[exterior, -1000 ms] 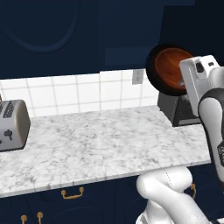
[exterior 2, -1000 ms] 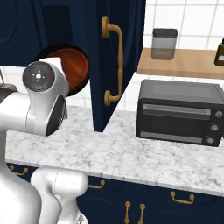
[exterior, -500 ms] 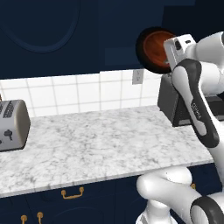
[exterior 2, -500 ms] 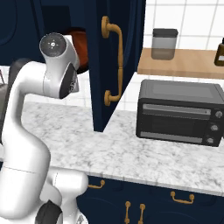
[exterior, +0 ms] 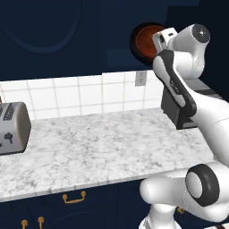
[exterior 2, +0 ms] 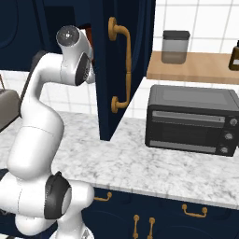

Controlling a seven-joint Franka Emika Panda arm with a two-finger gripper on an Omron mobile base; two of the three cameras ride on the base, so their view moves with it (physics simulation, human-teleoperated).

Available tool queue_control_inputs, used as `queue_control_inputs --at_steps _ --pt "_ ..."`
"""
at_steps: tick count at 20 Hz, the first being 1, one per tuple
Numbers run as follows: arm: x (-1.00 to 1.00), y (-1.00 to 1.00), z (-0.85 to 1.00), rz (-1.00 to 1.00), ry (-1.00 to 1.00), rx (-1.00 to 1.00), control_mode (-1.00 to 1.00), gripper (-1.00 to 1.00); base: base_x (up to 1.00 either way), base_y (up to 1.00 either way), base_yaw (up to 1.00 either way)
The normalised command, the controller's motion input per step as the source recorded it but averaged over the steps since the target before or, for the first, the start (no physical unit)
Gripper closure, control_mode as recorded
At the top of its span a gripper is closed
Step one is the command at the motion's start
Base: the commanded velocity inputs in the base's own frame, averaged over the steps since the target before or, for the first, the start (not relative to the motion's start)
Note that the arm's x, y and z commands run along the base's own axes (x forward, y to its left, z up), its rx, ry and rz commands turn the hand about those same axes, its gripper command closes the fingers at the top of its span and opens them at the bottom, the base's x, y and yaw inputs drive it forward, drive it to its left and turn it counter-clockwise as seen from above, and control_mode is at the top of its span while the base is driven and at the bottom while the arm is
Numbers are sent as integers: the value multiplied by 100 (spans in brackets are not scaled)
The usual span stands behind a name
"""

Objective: Pick up the bowls on the counter and stack them on top of one another in the open cabinet. Place the smaller bowl on top of the larger bowl.

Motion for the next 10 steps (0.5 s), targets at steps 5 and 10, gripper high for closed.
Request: queue_control_inputs --at_steps 5,10 --pt "100 3 0 -5 0 -9 -100 -100 0 0 0" --pt "8 1 0 0 -5 -2 -100 -100 0 0 0"
